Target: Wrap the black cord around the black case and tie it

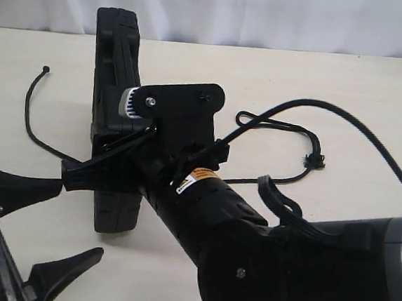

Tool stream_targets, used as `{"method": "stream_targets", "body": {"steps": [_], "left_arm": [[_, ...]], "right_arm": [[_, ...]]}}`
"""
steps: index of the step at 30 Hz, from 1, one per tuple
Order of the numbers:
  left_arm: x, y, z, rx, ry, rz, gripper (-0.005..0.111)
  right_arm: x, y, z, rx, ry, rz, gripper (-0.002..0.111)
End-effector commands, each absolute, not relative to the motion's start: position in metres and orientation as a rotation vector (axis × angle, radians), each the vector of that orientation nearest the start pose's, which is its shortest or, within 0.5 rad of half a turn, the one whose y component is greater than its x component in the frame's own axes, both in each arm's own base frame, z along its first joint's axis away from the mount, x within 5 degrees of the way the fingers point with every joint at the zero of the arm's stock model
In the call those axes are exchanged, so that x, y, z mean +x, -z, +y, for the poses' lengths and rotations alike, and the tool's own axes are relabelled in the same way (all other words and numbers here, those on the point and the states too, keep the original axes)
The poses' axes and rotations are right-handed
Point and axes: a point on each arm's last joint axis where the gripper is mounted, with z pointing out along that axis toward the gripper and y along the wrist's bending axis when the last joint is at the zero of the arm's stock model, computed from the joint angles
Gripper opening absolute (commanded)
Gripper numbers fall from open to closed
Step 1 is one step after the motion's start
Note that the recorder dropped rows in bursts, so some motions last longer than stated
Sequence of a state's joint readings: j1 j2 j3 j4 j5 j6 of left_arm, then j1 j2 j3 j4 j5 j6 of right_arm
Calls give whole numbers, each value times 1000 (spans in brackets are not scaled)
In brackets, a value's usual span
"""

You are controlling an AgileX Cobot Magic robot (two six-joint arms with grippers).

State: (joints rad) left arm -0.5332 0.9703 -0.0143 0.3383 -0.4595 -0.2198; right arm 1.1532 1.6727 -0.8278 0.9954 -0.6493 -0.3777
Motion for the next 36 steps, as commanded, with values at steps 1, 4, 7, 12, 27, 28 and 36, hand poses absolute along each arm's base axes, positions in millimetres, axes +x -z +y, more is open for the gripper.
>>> {"method": "stream_targets", "body": {"steps": [1, 4, 7, 12, 27, 28, 36], "left_arm": [[124, -143, -90, 709, 454, 1916, 89], [134, -134, -92, 654, 431, 1902, 89], [142, -126, -87, 606, 331, 1922, 89], [146, -127, -90, 610, 330, 1828, 89], [175, -126, -81, 635, -37, 1867, 89], [178, -127, -83, 651, -43, 1866, 89], [184, -120, -89, 680, -24, 2004, 89]], "right_arm": [[183, -225, 289, -208, -621, 1845, 23], [183, -225, 288, -167, -649, 1850, 23], [184, -226, 288, -110, -687, 1854, 23], [186, -217, 290, 34, -763, 1875, 23], [192, -216, 318, 172, -935, 1956, 23], [192, -216, 318, 180, -941, 1959, 23], [191, -215, 319, 181, -947, 1973, 23]]}}
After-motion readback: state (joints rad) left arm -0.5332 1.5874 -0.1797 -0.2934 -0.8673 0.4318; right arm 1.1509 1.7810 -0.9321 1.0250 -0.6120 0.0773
